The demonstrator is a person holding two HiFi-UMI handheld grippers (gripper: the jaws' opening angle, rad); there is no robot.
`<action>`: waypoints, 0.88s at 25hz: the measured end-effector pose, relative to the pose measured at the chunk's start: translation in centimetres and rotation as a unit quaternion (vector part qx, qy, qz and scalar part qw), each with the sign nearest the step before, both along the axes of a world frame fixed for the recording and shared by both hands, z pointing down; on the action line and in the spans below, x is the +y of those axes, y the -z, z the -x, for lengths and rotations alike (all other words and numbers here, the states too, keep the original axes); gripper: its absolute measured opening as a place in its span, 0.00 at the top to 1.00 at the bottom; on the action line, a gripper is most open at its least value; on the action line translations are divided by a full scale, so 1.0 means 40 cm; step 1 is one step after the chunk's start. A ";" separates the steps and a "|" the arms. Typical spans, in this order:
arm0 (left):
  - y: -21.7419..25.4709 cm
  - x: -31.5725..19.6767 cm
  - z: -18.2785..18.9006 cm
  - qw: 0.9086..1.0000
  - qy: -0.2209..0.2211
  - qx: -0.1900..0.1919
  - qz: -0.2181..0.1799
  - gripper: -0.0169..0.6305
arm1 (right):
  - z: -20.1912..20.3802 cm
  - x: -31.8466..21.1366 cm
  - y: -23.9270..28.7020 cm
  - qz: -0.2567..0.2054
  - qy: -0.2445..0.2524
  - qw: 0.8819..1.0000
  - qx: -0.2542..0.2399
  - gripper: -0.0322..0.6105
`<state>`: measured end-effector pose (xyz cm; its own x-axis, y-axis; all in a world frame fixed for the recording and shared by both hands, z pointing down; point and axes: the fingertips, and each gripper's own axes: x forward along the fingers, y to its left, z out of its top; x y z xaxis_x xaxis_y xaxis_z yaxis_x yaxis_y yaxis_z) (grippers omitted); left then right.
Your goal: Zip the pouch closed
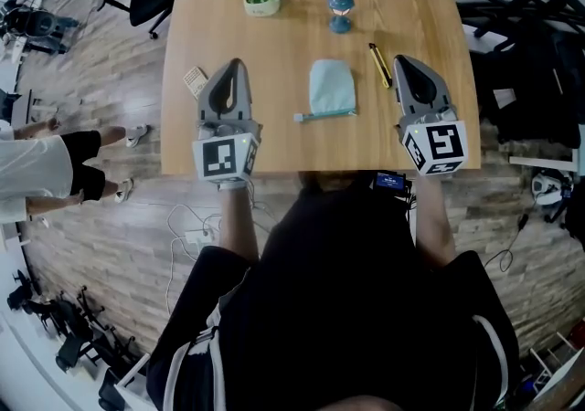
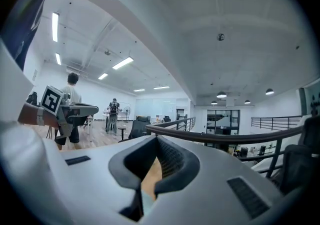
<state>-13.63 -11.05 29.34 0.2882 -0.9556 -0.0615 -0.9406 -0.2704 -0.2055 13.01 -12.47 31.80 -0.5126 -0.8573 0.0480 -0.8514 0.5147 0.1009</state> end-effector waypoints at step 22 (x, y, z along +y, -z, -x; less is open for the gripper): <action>-0.010 -0.038 -0.006 1.000 -0.007 -0.006 0.016 0.98 | 0.006 -0.014 0.018 -0.014 -0.009 1.000 0.019 0.93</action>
<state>-13.38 -12.59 29.74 0.3022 -0.9529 -0.0268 -0.9342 -0.2904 -0.2073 12.78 -13.03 31.09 -0.4947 -0.8680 0.0435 -0.8562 0.4954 0.1466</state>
